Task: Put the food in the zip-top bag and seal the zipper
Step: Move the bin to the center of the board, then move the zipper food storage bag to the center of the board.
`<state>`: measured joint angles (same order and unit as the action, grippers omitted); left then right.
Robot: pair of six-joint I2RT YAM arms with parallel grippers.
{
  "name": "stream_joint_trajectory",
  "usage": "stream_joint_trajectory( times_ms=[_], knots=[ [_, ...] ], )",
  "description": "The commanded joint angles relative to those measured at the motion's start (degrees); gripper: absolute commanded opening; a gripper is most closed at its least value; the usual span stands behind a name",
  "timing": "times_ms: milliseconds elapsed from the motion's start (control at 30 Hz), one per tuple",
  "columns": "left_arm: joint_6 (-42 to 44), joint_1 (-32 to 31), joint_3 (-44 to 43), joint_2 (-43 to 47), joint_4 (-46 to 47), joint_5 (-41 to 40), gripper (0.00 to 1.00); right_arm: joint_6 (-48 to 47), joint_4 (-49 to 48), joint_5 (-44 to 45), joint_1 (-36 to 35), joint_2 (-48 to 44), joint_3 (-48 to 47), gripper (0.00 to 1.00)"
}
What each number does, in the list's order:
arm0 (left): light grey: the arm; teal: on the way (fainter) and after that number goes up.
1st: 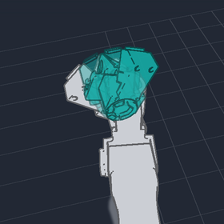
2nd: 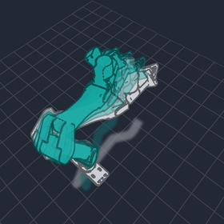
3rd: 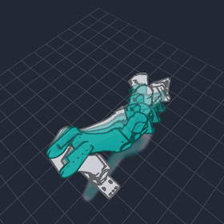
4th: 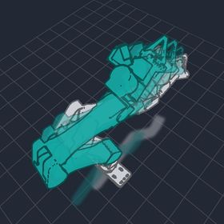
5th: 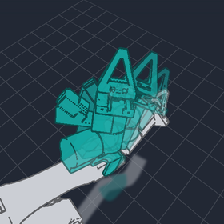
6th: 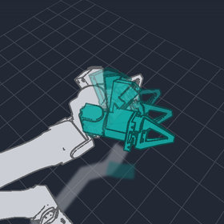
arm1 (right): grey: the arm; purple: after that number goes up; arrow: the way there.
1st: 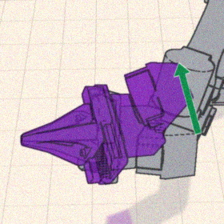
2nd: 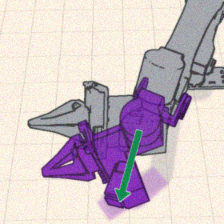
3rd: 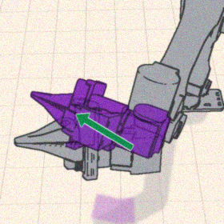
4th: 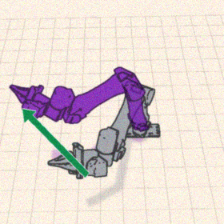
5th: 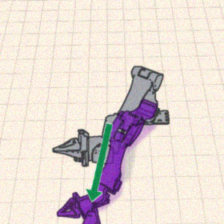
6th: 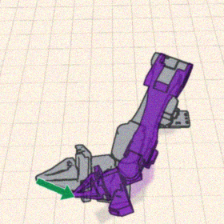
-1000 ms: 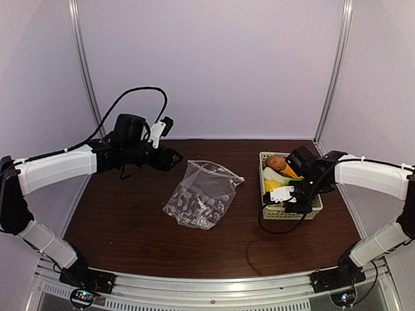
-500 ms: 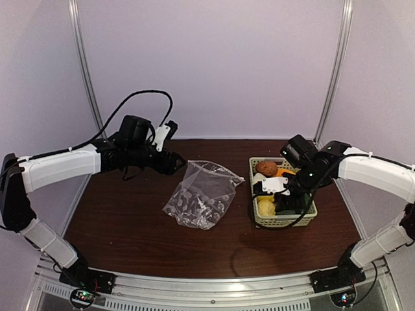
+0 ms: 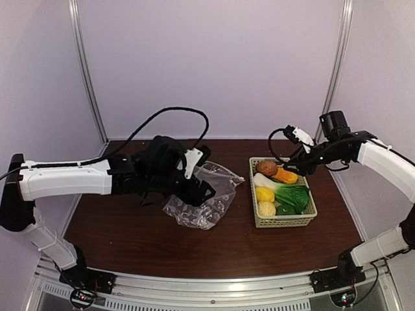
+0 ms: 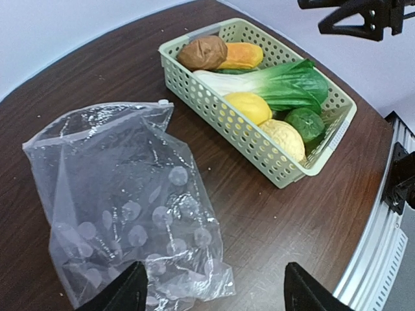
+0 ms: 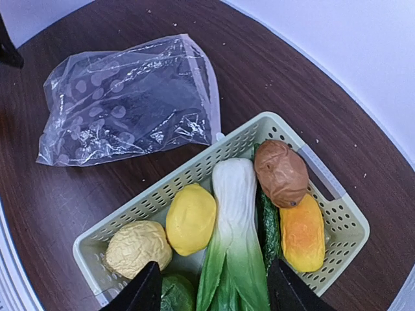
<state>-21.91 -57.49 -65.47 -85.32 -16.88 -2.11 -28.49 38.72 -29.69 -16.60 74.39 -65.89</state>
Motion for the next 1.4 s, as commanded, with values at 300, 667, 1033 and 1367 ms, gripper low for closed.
stream_joint_trajectory(
  times_ms=[300,667,1033,1367],
  knots=[
    [2.3,-0.4,-16.5,-25.9,-0.1,0.5,0.7,6.0,-14.9,-14.4,12.5,-1.0,12.4,0.56],
    [5.9,-0.3,-1.8,-18.1,-10.9,-4.4,0.62,2.3,-12.3,-12.7,12.5,-1.8,12.0,0.56],
    [5.9,9.6,-3.0,-8.2,-20.3,-18.5,0.72,1.5,-12.1,-13.2,12.3,-2.7,12.6,0.56],
    [-8.1,9.6,-37.4,-30.1,-23.1,-27.5,0.76,1.4,-11.9,-12.4,12.4,-3.5,13.1,0.57]
  ],
)
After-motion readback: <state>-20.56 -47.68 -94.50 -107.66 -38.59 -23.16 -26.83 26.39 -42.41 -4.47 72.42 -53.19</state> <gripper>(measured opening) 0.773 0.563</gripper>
